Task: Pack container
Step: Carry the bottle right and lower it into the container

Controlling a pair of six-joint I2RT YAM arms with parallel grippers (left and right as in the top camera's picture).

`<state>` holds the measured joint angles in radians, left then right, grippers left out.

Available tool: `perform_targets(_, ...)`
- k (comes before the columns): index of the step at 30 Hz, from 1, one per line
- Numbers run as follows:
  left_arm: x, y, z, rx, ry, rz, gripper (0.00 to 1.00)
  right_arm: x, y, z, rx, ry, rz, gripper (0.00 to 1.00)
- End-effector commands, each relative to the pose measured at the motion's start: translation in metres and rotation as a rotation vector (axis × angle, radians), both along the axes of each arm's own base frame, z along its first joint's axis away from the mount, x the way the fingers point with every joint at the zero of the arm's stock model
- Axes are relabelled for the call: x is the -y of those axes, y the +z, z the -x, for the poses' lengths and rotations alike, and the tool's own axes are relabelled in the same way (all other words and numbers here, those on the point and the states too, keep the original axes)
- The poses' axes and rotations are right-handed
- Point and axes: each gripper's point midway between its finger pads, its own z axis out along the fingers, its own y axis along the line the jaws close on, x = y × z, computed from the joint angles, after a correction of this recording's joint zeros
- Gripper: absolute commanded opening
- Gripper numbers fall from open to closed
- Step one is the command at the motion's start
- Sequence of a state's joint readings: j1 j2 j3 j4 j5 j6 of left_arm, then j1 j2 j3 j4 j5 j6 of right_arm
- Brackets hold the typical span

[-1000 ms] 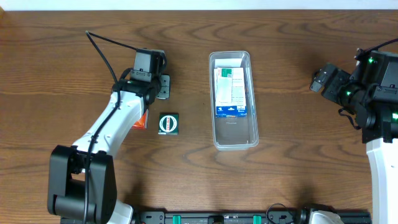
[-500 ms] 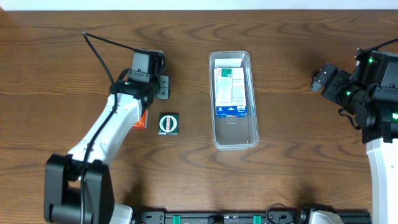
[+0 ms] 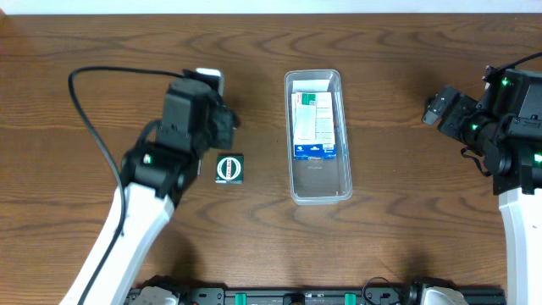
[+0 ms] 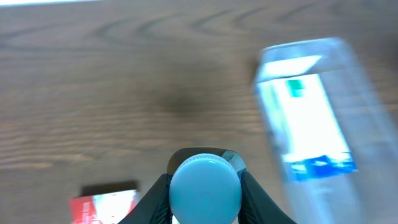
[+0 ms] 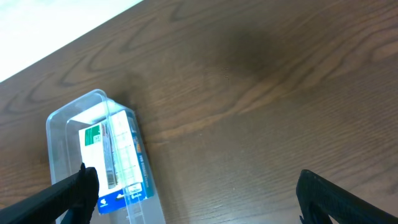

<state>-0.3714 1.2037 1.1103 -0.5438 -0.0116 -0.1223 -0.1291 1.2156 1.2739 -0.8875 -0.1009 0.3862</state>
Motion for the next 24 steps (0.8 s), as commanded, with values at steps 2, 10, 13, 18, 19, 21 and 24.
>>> perform_targets(2,0.021,0.040,0.030,0.078,-0.020,0.091,0.22,0.001,0.001,0.000,0.004,-0.011,-0.007,0.99)
perform_targets(10,0.072,0.052,0.073,0.088,-0.142,0.146,0.22,0.001,0.001,0.000,0.004,-0.010,-0.007,0.99)
perform_targets(13,0.093,0.046,0.085,0.059,-0.177,0.160,0.22,0.001,0.001,0.000,0.004,-0.011,-0.007,0.99)
perform_targets(18,0.110,0.033,0.091,0.024,-0.136,0.166,0.22,0.001,0.001,0.000,0.004,-0.011,-0.007,0.99)
perform_targets(19,0.111,0.030,0.090,0.020,-0.117,0.162,0.22,0.001,0.001,0.000,0.004,-0.011,-0.007,0.99)
perform_targets(21,0.113,0.021,0.087,0.002,-0.081,0.158,0.22,0.001,0.001,0.000,0.004,-0.010,-0.007,0.99)
perform_targets(24,0.120,0.003,0.083,-0.051,-0.041,0.156,0.22,0.001,0.001,0.000,0.004,-0.011,-0.007,0.99)
